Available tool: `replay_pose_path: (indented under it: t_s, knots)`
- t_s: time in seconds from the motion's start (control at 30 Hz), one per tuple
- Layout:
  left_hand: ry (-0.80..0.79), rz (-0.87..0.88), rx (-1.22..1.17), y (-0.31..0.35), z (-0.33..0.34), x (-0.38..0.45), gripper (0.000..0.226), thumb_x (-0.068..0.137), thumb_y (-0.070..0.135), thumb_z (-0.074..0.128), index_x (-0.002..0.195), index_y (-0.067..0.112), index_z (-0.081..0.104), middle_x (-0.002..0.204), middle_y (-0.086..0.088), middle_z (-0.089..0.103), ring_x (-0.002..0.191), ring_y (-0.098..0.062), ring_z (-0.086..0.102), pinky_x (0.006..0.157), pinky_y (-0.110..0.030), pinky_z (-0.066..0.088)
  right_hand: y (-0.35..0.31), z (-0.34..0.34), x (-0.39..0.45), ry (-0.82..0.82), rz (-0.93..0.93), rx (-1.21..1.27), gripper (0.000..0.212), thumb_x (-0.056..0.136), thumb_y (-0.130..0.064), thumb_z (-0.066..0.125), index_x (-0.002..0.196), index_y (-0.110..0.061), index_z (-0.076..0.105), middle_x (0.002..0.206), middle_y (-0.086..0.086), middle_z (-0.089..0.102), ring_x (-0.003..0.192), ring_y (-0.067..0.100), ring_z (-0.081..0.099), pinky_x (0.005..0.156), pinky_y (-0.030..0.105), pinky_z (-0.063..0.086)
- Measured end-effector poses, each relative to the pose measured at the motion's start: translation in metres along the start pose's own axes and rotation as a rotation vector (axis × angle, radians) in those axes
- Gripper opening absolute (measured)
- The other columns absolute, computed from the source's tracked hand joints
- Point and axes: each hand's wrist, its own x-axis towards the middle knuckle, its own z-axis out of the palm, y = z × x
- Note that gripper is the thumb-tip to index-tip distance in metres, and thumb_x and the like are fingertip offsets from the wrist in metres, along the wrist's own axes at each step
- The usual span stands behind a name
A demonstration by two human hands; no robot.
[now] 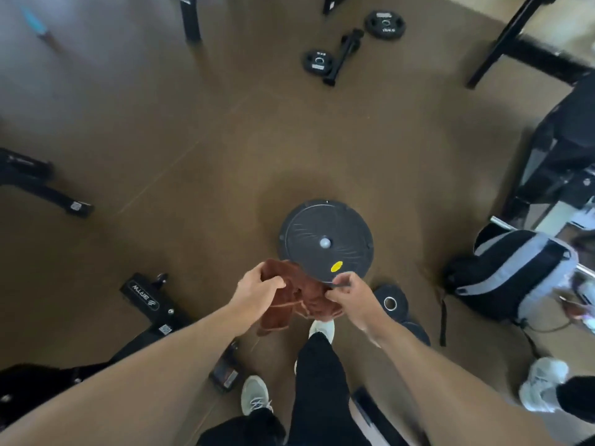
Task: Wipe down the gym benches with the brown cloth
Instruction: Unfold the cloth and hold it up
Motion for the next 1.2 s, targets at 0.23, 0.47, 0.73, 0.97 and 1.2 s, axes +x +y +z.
replay_pose_path:
  t_s: [0.23,0.47,0.73,0.97,1.2]
  knots:
    - [0.092,-0.053,-0.173,0.069,-0.030,0.048,0.017,0.092,0.015,0.063,0.105,0.022,0.071,0.106,-0.004,0.074,0.102,-0.023,0.068,0.087,-0.032,0.051,-0.108,-0.008,0.074,-0.420,-0.137,-0.250,0.022,0.086,-0.032,0.087,0.106,-0.028,0.079,0.084,-0.006,0.076,0.070,0.005,0.068,0.071,0.021,0.052]
    - [0.187,0.048,0.246,0.113,-0.104,0.114,0.019,0.089,0.032,0.070,0.106,0.025,0.068,0.105,0.004,0.072,0.101,-0.019,0.067,0.093,-0.034,0.054,-0.219,0.018,0.152,-0.358,-0.302,-0.607,0.018,0.099,-0.029,0.070,0.082,-0.028,0.062,0.063,-0.012,0.066,0.058,0.006,0.061,0.063,0.032,0.052]
    - [0.046,0.135,0.654,0.155,-0.260,0.215,0.102,0.079,0.038,0.079,0.162,0.034,0.019,0.158,0.000,0.038,0.147,-0.024,0.037,0.115,-0.037,0.037,-0.411,0.132,0.240,-0.527,-0.606,-1.235,0.015,0.098,-0.027,0.064,0.110,-0.036,0.063,0.100,-0.007,0.068,0.095,0.022,0.064,0.077,0.035,0.047]
    - [-0.031,0.148,0.583,0.208,-0.385,0.262,0.062,0.080,0.030,0.085,0.136,0.020,0.061,0.142,-0.003,0.058,0.141,-0.020,0.043,0.113,-0.026,0.033,-0.584,0.219,0.279,-0.808,-0.642,-1.325,0.037,0.089,-0.007,0.072,0.100,-0.043,0.068,0.089,-0.011,0.068,0.072,0.004,0.069,0.058,0.031,0.061]
    - [0.213,0.063,0.076,0.218,-0.488,0.346,0.017,0.085,0.032,0.075,0.097,0.040,0.066,0.099,0.010,0.076,0.097,-0.013,0.072,0.097,-0.041,0.057,-0.724,0.279,0.369,-0.778,-0.702,-1.163,0.029,0.093,-0.004,0.070,0.105,-0.030,0.075,0.084,-0.012,0.069,0.064,-0.007,0.064,0.052,0.011,0.047]
